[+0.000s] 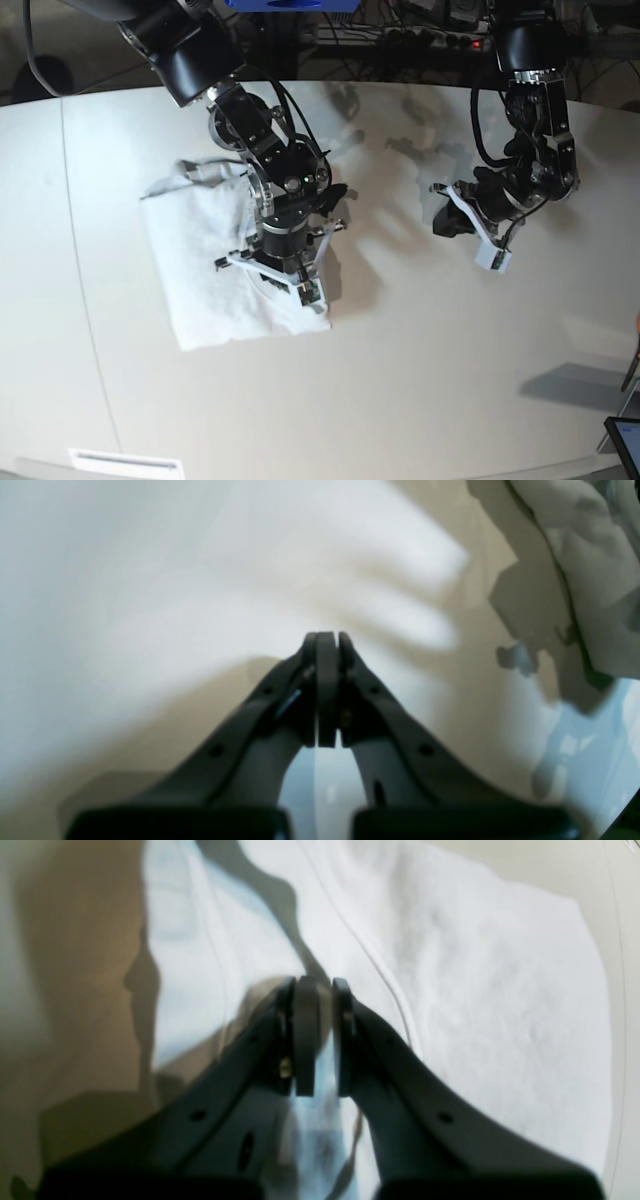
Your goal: Fold the T-shirt properly
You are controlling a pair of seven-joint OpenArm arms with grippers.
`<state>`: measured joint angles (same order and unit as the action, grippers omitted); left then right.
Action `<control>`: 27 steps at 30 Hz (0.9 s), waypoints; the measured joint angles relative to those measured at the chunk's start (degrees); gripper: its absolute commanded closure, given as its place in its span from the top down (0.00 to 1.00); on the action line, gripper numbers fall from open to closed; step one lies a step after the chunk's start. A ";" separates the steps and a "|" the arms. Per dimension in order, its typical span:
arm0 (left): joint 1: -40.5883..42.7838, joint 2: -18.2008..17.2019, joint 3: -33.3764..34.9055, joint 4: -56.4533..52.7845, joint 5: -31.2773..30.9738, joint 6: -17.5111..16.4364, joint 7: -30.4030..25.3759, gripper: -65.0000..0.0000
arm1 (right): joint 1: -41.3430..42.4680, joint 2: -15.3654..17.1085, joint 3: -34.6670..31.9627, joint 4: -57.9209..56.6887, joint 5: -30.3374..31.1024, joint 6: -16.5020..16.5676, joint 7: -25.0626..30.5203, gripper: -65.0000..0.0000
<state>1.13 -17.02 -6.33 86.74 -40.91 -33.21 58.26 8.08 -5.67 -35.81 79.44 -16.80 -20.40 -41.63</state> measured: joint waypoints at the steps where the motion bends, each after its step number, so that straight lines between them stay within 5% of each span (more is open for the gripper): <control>1: -0.02 0.00 0.00 0.00 -0.04 -0.02 0.00 0.00 | 0.02 0.31 -0.83 0.48 -0.09 -0.02 -0.26 0.07; 13: 0.00 0.04 0.00 0.00 -0.07 -0.02 -0.02 0.00 | -4.31 6.01 -2.47 23.87 -3.93 -4.68 -10.67 0.07; 27: -0.50 0.02 0.09 -0.11 0.15 -0.02 -0.02 0.00 | -19.12 7.08 1.38 30.91 -3.26 -4.55 -9.33 0.07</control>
<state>0.62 -16.99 -6.24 86.63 -40.75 -33.23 58.24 -11.05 1.41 -34.44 110.34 -20.05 -24.95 -50.96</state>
